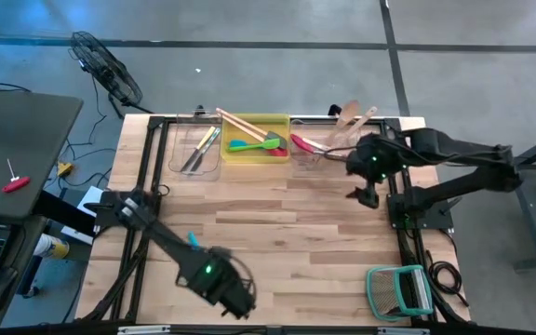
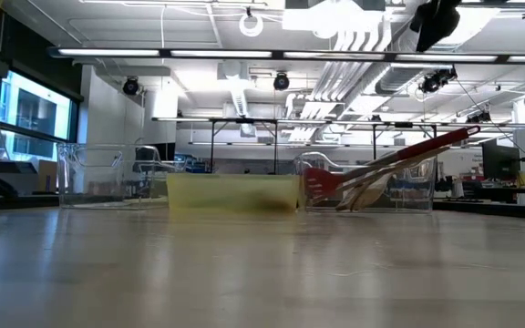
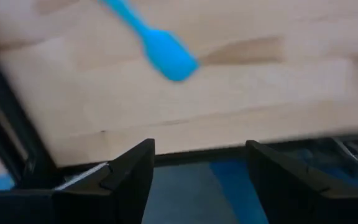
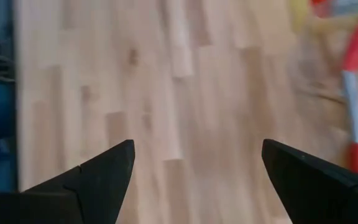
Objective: Pick & Place Kitchen Items
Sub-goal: Put the red spatula into the right transparent bin
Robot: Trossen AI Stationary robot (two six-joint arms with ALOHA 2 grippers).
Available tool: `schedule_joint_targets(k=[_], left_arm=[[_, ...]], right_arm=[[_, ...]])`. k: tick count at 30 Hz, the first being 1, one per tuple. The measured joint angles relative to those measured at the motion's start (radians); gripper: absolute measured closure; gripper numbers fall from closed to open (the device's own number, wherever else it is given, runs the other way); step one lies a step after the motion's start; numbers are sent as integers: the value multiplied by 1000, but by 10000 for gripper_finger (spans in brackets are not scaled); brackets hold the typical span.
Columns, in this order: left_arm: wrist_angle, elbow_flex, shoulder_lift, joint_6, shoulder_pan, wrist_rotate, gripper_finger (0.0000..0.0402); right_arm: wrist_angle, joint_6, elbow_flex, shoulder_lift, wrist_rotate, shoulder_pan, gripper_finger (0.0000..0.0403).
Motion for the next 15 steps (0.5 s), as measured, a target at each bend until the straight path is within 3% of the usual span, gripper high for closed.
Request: schedule_joint_targets(k=[6,15], left_arm=[[8,-125,0,-289,-80,5,161],[244,-332,2,-361,-89,-34,161]], right_arm=[[40,34,0,-11,-40,122,58],[59,40,0,-4,-76,272,58]])
